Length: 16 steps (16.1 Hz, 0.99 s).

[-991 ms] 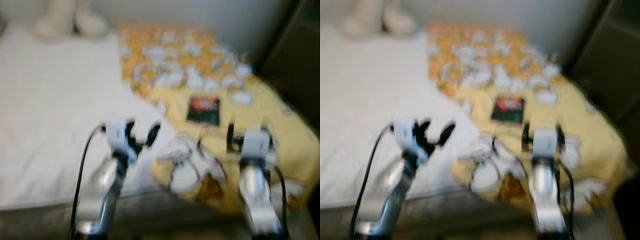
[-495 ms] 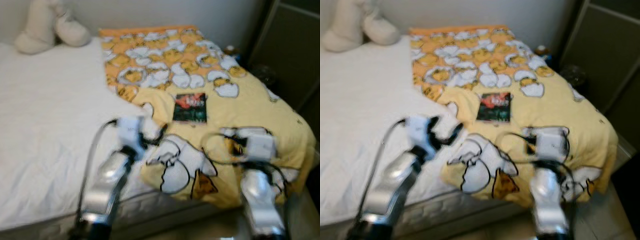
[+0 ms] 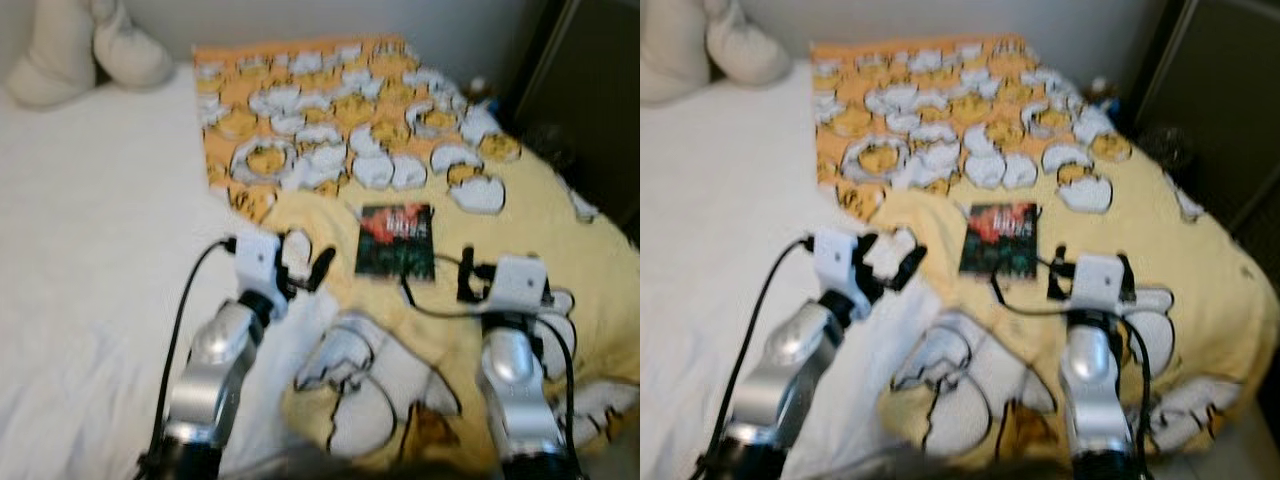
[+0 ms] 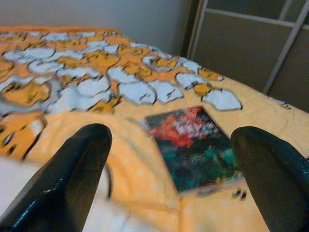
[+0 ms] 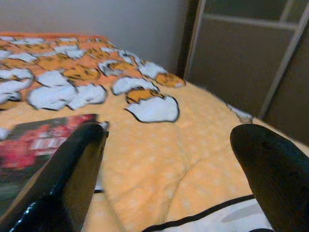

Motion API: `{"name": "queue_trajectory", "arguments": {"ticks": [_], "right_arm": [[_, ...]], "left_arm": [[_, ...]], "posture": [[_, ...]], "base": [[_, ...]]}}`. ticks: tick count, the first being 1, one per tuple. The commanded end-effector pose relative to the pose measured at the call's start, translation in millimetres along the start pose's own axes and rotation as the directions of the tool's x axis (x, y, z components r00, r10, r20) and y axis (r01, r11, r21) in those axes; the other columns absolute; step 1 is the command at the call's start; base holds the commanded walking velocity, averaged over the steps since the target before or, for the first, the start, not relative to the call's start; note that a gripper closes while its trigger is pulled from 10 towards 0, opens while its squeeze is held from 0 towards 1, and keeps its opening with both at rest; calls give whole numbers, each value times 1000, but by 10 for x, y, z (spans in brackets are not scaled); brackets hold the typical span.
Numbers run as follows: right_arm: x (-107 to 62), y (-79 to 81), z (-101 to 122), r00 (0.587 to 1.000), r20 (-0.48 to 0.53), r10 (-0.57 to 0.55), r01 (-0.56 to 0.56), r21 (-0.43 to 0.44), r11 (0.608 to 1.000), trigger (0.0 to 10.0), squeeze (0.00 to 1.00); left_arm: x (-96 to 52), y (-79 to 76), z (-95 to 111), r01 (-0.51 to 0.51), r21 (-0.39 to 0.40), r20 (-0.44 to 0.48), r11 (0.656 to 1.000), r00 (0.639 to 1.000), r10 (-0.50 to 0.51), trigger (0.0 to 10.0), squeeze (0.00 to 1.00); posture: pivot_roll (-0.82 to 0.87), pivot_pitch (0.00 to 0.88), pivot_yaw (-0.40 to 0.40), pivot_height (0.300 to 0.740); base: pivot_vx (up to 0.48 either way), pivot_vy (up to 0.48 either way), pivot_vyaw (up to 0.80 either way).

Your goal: Clean up the room

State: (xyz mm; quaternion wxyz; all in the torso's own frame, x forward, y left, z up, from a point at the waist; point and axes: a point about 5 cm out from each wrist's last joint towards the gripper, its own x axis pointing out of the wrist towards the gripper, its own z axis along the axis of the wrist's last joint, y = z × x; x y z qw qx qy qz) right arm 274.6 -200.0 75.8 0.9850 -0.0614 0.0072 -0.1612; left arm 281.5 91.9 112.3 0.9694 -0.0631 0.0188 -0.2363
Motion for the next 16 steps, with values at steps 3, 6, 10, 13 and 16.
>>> {"name": "queue_trajectory", "arguments": {"ticks": [3, 6, 10, 13, 16], "right_arm": [[164, -61, -125, 991, -134, -24, 41, 125, 991, 10000, 0], [373, -44, -295, 963, -270, -4, 62, 208, 976, 10000, 0], [446, 73, -350, 938, -341, 55, 45, 277, 960, 10000, 0], [517, 3, -321, 940, -338, -47, 115, 185, 976, 10000, 0], [572, 12, -270, 944, -326, -51, 117, 186, 976, 10000, 0]], "left_arm": [[76, -118, 40, 96, 33, -30, 995, 995, -95, 10000, 0], [56, -157, 108, 250, 51, -115, 967, 963, -243, 10000, 0], [-79, -247, 147, 324, -9, -158, 946, 934, -321, 10000, 0], [-204, -240, 214, 312, -76, -161, 947, 934, -320, 10000, 0], [-338, -185, 230, 271, -74, -173, 960, 944, -280, 10000, 0]], "posture": [[-16, 0, 32, 740], [46, 55, 71, 740], [105, 125, 92, 740], [142, 164, 98, 740], [173, 198, 96, 740]], "base": [[149, 0, 0], [0, 0, 0], [0, 0, 0], [0, 0, 0], [0, 0, 0]]}}
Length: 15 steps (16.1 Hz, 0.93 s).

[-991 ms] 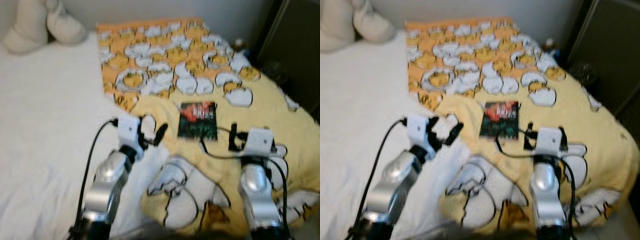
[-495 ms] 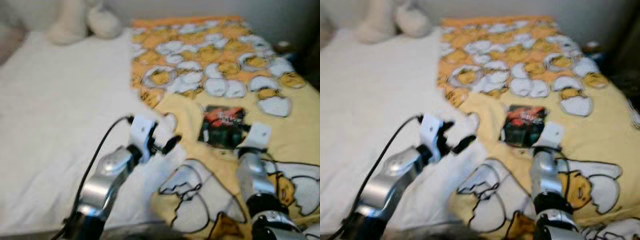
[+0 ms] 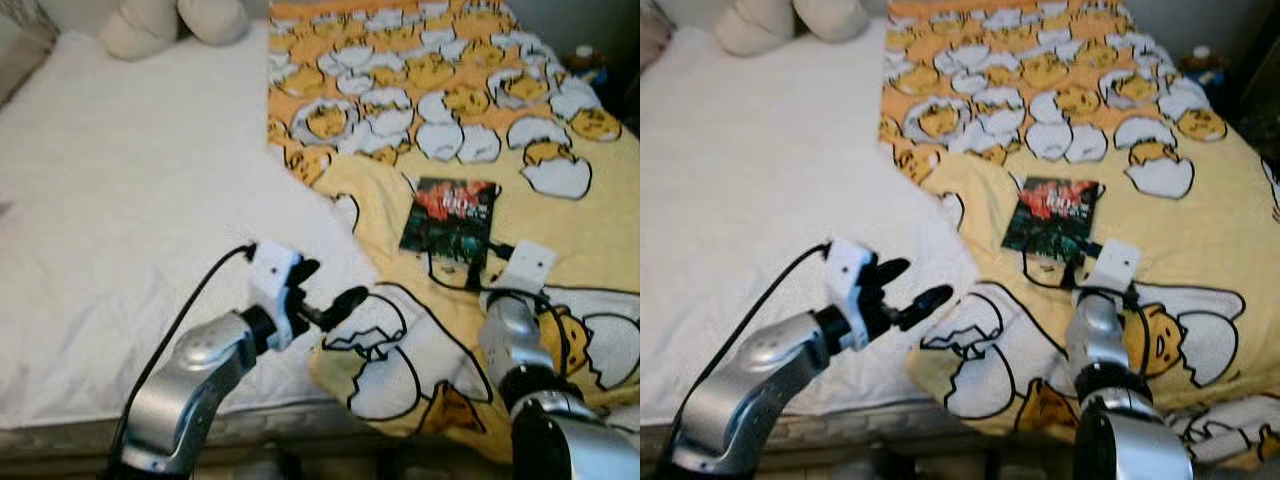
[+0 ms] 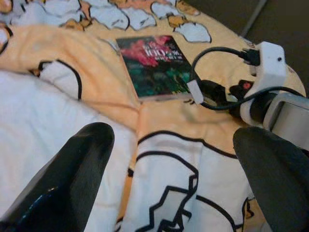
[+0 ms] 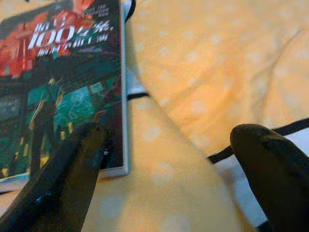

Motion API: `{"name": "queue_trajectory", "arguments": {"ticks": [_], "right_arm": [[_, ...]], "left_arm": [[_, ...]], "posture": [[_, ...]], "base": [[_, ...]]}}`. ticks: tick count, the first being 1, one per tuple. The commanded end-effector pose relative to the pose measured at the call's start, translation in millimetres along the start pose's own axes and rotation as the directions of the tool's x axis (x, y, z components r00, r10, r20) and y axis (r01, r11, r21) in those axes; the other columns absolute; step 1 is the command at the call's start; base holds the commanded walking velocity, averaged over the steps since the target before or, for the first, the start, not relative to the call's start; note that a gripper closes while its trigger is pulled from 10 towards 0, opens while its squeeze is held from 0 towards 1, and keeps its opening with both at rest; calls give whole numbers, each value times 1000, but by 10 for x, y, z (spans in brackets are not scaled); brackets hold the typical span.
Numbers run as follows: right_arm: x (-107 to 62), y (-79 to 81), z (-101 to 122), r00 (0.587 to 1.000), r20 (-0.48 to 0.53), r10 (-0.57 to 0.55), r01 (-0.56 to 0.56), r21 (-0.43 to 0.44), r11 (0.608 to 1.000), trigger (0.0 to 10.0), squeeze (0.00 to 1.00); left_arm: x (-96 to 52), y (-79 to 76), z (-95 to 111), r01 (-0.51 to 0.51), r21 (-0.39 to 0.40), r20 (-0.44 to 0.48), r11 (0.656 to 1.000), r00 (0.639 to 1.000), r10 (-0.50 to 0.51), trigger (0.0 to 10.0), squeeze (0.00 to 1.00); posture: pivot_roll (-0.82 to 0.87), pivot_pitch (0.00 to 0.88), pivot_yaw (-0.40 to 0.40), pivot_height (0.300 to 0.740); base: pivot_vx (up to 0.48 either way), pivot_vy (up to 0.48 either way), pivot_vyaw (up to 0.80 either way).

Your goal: Clean up the room

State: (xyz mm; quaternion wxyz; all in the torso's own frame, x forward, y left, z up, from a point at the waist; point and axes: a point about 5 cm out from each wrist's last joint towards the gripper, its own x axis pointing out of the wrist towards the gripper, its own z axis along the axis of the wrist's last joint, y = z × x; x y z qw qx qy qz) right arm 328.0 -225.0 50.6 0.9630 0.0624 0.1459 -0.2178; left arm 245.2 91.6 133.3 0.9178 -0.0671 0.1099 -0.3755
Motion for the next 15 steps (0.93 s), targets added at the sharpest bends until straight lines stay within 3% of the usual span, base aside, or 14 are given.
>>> {"name": "queue_trajectory", "arguments": {"ticks": [1, 6, 8, 11, 13, 15], "right_arm": [[-9, 57, -22, 1000, -9, 22, -22, 16, 1000, 10000, 0], [0, 264, 13, 993, -32, 114, -112, 65, 992, 10000, 0], [1, 286, 26, 992, -29, 123, -121, 75, 990, 10000, 0], [0, 441, 136, 983, 8, 183, -183, 125, 975, 10000, 0], [-23, 493, 91, 977, -10, 213, -209, 144, 967, 10000, 0], [-110, 624, -90, 951, -83, 297, -281, 166, 945, 10000, 0]], "left_arm": [[-35, -5, 44, -6, 2, 11, 1000, 1000, 6, 10000, 0], [-96, -133, 18, 5, -5, -17, 1000, 1000, -5, 10000, 0], [-99, -141, 17, 6, -4, -18, 1000, 1000, -6, 10000, 0], [-107, -157, 32, 3, -1, -14, 1000, 1000, -3, 10000, 0], [-104, -157, 31, -2, -7, -11, 1000, 1000, 2, 10000, 0], [-81, -176, 26, 4, -27, -9, 1000, 1000, -4, 10000, 0]], "posture": [[176, 200, 96, 740], [185, 206, 102, 740], [185, 206, 102, 740], [194, 200, 87, 740], [184, 197, 83, 740], [173, 190, 77, 740]], "base": [[0, 0, 0], [0, 0, 0], [0, 0, 0], [0, 0, 0], [0, 0, 0], [0, 0, 0]]}}
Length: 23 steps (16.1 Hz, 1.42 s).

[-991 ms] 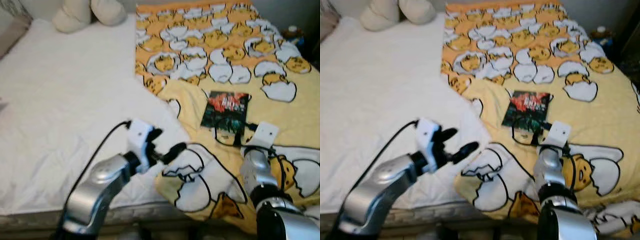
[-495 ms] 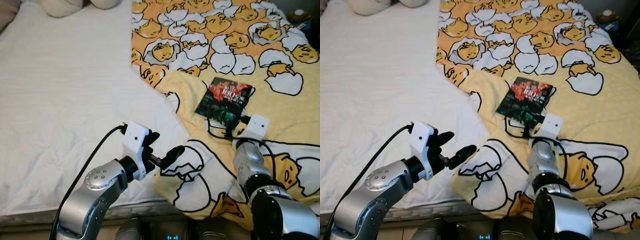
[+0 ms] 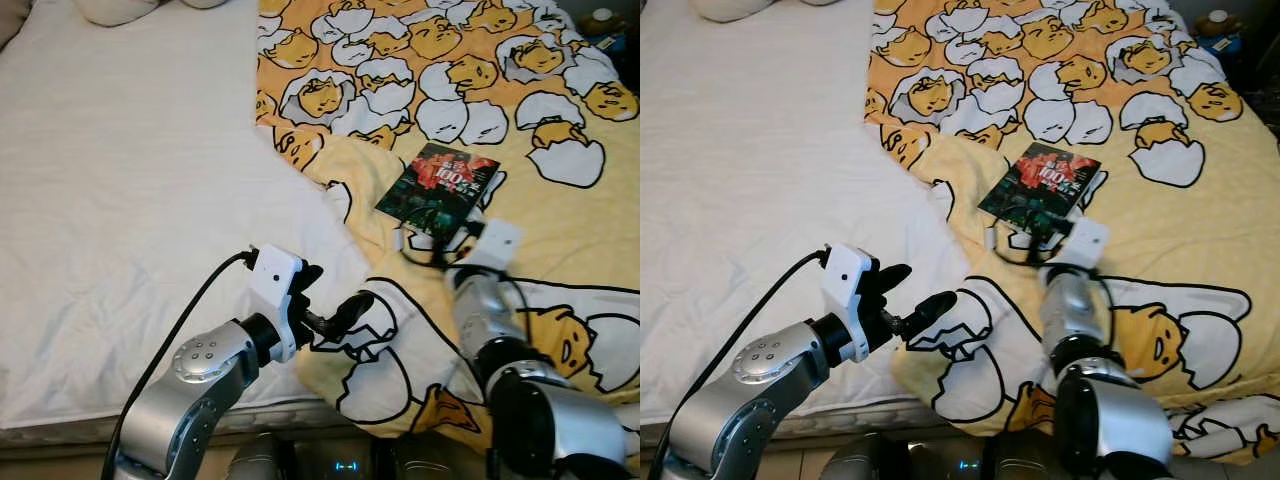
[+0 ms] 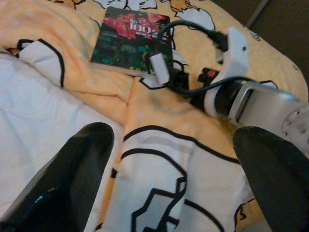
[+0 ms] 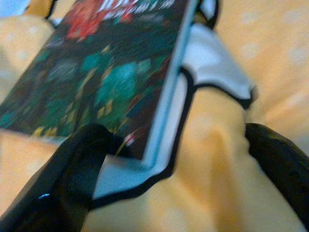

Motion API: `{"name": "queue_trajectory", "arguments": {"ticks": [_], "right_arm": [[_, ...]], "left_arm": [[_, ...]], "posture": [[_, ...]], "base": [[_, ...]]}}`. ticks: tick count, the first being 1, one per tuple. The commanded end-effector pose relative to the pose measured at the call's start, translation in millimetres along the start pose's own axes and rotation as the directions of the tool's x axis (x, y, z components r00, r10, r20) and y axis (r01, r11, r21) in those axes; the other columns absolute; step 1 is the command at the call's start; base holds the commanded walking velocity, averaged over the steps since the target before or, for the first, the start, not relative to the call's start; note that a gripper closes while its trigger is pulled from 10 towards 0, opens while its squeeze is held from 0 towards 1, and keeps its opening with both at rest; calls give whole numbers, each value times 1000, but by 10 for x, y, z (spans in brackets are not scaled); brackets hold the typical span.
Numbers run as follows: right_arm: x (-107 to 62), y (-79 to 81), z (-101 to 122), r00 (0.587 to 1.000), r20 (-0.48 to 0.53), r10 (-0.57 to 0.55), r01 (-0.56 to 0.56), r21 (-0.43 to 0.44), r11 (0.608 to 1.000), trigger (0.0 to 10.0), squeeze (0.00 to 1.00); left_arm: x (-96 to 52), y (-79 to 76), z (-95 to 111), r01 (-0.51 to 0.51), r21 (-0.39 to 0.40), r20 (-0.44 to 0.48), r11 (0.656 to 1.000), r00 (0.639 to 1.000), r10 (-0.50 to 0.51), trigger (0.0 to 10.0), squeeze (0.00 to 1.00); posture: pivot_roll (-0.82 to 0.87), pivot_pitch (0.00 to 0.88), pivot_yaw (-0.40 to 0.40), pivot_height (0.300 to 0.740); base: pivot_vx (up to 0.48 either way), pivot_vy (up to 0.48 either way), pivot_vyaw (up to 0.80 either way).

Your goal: Clean up the room

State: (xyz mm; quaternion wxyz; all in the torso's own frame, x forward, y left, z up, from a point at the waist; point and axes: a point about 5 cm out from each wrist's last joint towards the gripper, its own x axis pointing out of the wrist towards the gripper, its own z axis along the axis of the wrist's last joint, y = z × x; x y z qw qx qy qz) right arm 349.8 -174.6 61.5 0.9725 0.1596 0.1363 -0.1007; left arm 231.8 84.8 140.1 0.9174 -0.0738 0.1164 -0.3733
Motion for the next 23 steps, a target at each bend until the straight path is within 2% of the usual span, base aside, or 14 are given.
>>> {"name": "queue_trajectory", "arguments": {"ticks": [1, 5, 7, 9, 10, 13, 16, 18, 23], "right_arm": [[-52, 83, -205, 995, -85, 43, -42, 10, 999, 10000, 0], [-205, 246, -540, 976, -161, 146, -134, 88, 987, 10000, 0], [-253, 290, -574, 975, -131, 182, -176, 54, 983, 10000, 0], [-295, 271, -280, 974, 113, 196, -170, -203, 964, 10000, 0], [-315, 246, -187, 968, 174, 179, -131, -255, 958, 10000, 0], [-369, 172, 57, 947, 301, 115, -21, -300, 954, 10000, 0], [-341, 159, 129, 945, 318, 79, 17, -290, 957, 10000, 0], [-222, 170, 214, 952, 299, 65, 18, -267, 964, 10000, 0], [23, 299, 395, 980, 197, 36, -25, -60, 998, 10000, 0]], "left_arm": [[-19, -23, -3, 8, -15, -1, 1000, 1000, -8, 10000, 0], [21, 17, 30, 2, -35, 15, 999, 1000, -2, 10000, 0], [37, 31, 34, 1, -34, 18, 999, 1000, 0, 10000, 0], [59, 20, 32, 9, -28, 22, 1000, 1000, -9, 10000, 0], [67, 24, 35, 12, -27, 23, 1000, 1000, -11, 10000, 0], [77, 42, 37, 15, -25, 28, 1000, 1000, -14, 10000, 0], [108, 30, 13, 28, -19, 24, 999, 999, -28, 10000, 0], [143, 23, 20, 39, -13, 26, 999, 999, -39, 10000, 0], [99, 21, 15, 42, 11, 12, 999, 999, -42, 10000, 0]], "posture": [[171, 187, 75, 740], [151, 172, 66, 740], [141, 165, 66, 740], [131, 141, 61, 740], [129, 132, 59, 740], [123, 111, 54, 740], [114, 88, 51, 740], [113, 81, 57, 740], [165, 109, 75, 740]], "base": [[0, 0, 0], [0, 0, 0], [0, 0, 0], [0, 0, 0], [0, 0, 0], [0, 0, 0], [0, 0, 0], [0, 0, 0], [0, 0, 0]]}}
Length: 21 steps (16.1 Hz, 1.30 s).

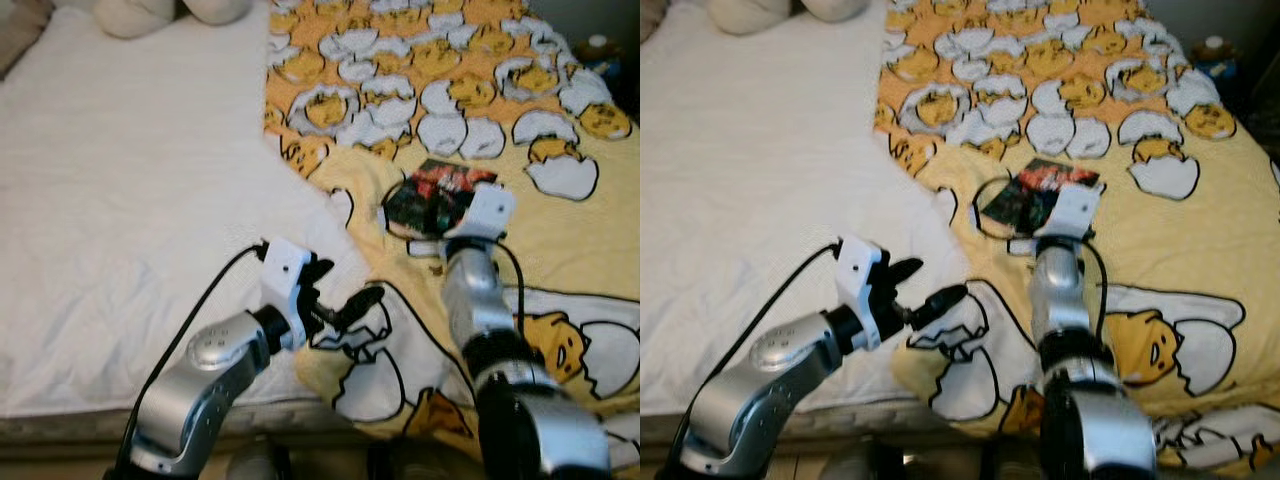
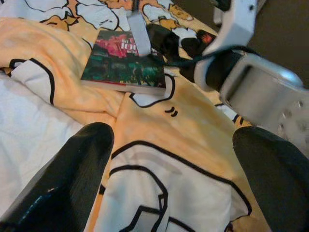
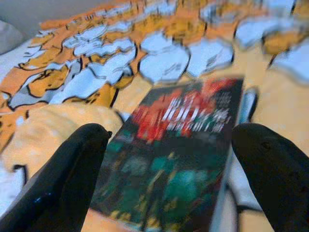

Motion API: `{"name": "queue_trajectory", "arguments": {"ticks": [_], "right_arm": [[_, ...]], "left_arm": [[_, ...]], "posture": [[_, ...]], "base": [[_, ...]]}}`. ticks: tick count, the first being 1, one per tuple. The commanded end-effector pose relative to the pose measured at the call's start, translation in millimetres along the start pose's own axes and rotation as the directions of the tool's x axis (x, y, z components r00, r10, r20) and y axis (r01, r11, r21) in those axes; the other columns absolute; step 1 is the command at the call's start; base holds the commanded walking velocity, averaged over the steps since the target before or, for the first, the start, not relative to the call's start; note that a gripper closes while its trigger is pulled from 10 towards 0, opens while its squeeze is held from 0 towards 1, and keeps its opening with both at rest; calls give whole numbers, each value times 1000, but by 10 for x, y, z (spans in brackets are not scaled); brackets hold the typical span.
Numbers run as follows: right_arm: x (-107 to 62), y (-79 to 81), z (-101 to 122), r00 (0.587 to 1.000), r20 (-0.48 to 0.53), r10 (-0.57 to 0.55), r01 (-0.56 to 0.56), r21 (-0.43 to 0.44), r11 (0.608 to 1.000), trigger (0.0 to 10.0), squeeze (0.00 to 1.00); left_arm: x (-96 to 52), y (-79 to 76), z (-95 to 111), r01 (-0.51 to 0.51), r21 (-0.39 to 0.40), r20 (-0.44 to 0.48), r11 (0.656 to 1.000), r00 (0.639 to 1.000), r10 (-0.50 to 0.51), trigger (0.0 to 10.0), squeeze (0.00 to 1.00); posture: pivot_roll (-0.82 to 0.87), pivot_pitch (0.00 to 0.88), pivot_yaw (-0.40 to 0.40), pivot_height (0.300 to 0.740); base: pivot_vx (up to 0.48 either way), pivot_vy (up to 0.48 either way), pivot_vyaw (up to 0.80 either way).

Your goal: Clean up the room

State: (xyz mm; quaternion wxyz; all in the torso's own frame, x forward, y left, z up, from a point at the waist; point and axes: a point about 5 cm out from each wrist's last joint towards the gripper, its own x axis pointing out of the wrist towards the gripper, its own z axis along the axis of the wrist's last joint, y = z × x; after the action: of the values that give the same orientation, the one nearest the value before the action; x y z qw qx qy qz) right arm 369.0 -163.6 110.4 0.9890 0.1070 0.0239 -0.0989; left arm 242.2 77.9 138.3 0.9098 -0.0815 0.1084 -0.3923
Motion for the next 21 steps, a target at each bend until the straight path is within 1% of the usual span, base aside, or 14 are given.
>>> {"name": "queue_trajectory", "arguments": {"ticks": [1, 3, 4, 6, 7, 9, 11, 12, 13, 14, 15, 16, 19, 21], "right_arm": [[1, 33, -49, 999, -38, 1, 1, 45, 999, 10000, 0], [33, 22, -60, 996, -75, -39, 46, 84, 995, 10000, 0], [34, 19, -69, 995, -82, -48, 55, 81, 995, 10000, 0], [28, -29, -100, 992, -93, -89, 94, 44, 995, 10000, 0], [17, -90, -131, 986, -103, -131, 132, 0, 991, 10000, 0], [-7, -161, -192, 978, -121, -169, 160, -81, 984, 10000, 0], [-49, -291, -269, 960, -141, -243, 220, -157, 963, 10000, 0], [-70, -318, -312, 955, -158, -250, 225, -161, 961, 10000, 0], [-89, -319, -358, 954, -182, -239, 216, -138, 967, 10000, 0], [-106, -278, -410, 956, -220, -196, 184, -73, 980, 10000, 0], [-107, -265, -418, 956, -227, -186, 176, -64, 982, 10000, 0], [-93, -210, -399, 963, -221, -152, 146, -45, 988, 10000, 0], [-56, -144, -333, 973, -199, -116, 106, -58, 993, 10000, 0], [-55, -123, -340, 974, -209, -89, 83, -41, 996, 10000, 0]], "left_arm": [[-39, -6, 8, -4, 16, -5, 1000, 1000, 4, 10000, 0], [-88, 3, 14, -17, 23, -11, 1000, 1000, 17, 10000, 0], [-99, 12, 17, -22, 23, -12, 999, 1000, 23, 10000, 0], [-148, 30, 19, -40, 24, -17, 999, 999, 40, 10000, 0], [-172, 37, 14, -50, 23, -20, 999, 999, 50, 10000, 0], [-197, 18, 12, -55, 19, -20, 998, 998, 55, 10000, 0], [-211, -9, -4, -53, 15, -25, 998, 998, 53, 10000, 0], [-215, -16, -10, -52, 13, -28, 999, 998, 53, 10000, 0], [-214, -19, -11, -52, 11, -29, 999, 998, 52, 10000, 0], [-201, -17, -12, -49, 10, -32, 999, 998, 50, 10000, 0], [-199, -18, -11, -49, 10, -33, 999, 998, 49, 10000, 0], [-190, -22, -4, -44, 11, -33, 999, 998, 45, 10000, 0], [-186, -28, 1, -43, 12, -33, 999, 999, 43, 10000, 0], [-191, -35, -2, -43, 11, -34, 999, 998, 44, 10000, 0]], "posture": [[168, 112, 75, 740], [193, 128, 78, 740], [202, 136, 78, 740], [216, 153, 77, 740], [225, 165, 76, 740], [230, 177, 74, 740], [227, 184, 75, 740], [225, 184, 74, 740], [218, 189, 78, 740], [214, 192, 82, 740], [214, 192, 82, 740], [212, 193, 85, 740], [214, 191, 86, 740], [216, 193, 85, 740]], "base": [[0, 0, 0], [0, 0, 0], [0, 0, 0], [0, 0, 0], [0, 0, 0], [0, 0, 0], [0, 0, 0], [0, 0, 0], [0, 0, 0], [0, 0, 0], [0, 0, 0], [0, 0, 0], [0, 0, 0], [0, 0, 0]]}}
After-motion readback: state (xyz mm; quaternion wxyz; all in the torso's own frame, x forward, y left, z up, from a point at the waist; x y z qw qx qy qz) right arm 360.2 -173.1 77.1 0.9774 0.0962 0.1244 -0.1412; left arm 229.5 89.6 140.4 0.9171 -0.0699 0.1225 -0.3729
